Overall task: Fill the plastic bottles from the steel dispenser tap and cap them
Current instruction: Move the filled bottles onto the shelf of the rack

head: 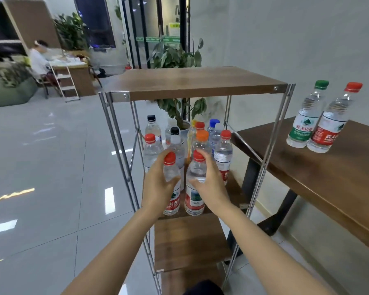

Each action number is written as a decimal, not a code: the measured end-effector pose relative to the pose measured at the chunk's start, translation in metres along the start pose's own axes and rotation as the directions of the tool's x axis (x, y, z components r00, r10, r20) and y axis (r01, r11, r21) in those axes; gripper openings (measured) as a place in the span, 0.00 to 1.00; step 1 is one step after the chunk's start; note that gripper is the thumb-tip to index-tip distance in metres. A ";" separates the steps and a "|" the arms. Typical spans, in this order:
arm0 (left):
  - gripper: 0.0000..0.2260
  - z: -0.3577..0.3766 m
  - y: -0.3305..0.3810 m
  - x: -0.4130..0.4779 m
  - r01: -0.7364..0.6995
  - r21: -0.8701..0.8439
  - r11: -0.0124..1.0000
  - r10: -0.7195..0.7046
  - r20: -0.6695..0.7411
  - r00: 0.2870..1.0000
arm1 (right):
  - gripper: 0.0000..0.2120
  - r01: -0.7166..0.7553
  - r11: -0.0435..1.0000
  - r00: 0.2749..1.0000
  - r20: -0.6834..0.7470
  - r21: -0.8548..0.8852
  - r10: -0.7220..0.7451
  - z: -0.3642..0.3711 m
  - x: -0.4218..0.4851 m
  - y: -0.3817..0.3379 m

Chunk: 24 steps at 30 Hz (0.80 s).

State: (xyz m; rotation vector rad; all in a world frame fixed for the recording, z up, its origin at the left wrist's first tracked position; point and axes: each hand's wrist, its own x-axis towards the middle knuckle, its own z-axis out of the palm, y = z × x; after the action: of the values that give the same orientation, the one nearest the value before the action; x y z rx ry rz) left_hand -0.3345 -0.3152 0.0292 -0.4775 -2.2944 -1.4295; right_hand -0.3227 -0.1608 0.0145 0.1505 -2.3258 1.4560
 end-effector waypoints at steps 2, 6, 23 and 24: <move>0.30 -0.005 -0.008 0.002 0.011 -0.009 1.000 -0.012 -0.013 1.000 | 0.35 0.000 1.000 0.999 0.033 0.028 -0.001 0.012 0.007 -0.001; 0.31 -0.013 -0.024 0.007 0.061 0.006 0.998 -0.060 -0.048 0.997 | 0.36 0.018 1.000 0.996 0.085 0.025 -0.020 0.033 0.019 0.001; 0.33 -0.011 -0.049 0.029 0.102 0.091 0.991 -0.092 -0.113 0.989 | 0.39 0.090 0.988 0.985 0.160 -0.126 -0.069 0.054 0.043 0.007; 0.33 -0.010 -0.048 0.030 0.105 0.095 0.990 -0.094 -0.118 0.989 | 0.40 0.091 0.985 0.986 0.153 -0.146 -0.069 0.056 0.044 0.007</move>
State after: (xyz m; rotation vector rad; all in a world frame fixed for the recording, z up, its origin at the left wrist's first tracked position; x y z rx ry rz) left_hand -0.3818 -0.3421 0.0107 -0.2485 -2.3142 -1.3414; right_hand -0.3799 -0.2019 0.0034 0.3151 -2.5075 1.2613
